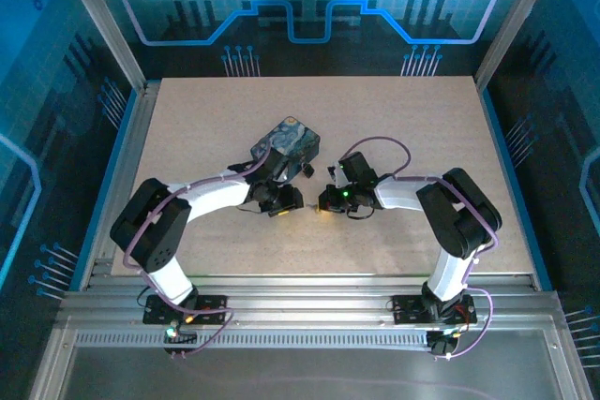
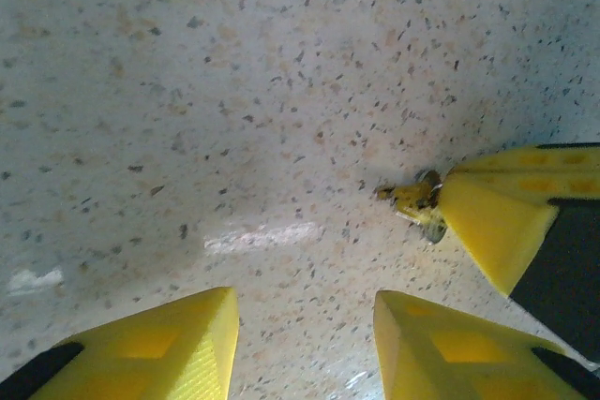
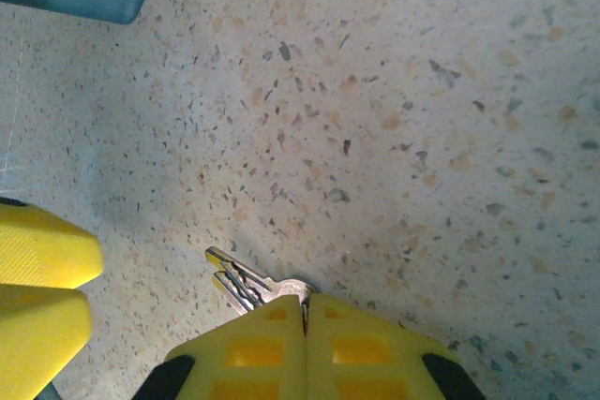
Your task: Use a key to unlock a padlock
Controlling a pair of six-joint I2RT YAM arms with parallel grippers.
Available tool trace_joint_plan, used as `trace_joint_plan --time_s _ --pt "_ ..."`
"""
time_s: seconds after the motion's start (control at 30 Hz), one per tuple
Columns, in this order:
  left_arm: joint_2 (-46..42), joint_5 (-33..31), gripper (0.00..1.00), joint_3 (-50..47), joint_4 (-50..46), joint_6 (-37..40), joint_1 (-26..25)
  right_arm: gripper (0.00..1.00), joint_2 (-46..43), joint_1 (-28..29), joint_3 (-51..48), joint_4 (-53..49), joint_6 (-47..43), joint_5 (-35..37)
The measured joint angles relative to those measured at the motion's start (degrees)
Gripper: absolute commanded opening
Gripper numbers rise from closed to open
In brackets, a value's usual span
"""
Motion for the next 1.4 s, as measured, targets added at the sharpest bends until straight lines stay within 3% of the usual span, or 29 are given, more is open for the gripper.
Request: trace_joint_plan --time_s 0.57,0.93,1.4 --pt "3.8 3.1 0.31 0.3 10.1 -4.5 0.0 0.01 -0.8 -0.1 -1.9 2.0 2.7 -3.5" --pt "3.9 3.1 0.26 0.3 10.9 -5.4 0.0 0.02 -1.8 -0.2 -1.9 4.1 5.0 -5.2" --pt "3.9 3.1 0.1 0.2 11.2 -5.5 0.0 0.02 -1.8 -0.2 -1.9 4.2 5.5 -5.3"
